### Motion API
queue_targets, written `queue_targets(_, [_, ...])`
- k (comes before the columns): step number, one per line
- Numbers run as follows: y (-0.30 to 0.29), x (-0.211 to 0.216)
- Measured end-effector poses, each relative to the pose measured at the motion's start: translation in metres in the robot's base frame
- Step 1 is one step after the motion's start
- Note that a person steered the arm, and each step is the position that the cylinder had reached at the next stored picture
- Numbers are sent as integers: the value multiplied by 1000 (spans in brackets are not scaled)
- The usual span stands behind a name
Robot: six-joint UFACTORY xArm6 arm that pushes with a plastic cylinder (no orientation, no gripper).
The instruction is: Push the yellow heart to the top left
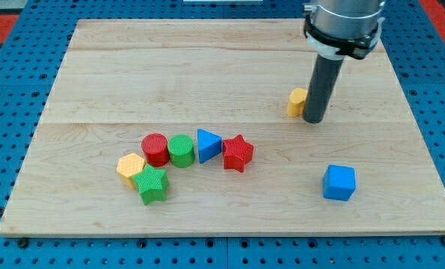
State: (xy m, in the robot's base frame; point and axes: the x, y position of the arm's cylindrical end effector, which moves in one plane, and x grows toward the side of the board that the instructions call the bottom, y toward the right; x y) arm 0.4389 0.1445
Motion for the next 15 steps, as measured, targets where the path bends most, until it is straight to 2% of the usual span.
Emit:
queue_targets(1, [8,-20])
queue_targets(2, [-18,-57])
queue_targets(3, [-53,-64])
queue_targets(5, [-59,-32])
queue_targets(7, [-184,-43])
queue_targets(8, [-238,-66])
queue_targets(9, [-239,-65])
queue_targets(10, [-198,-41])
queue_targets(11, [-226,-40])
queue_targets(12, [-323,-43])
queue_targets(13, [-331,-113])
queue_targets(14, [-331,-166])
queue_targets(15, [-317,-169])
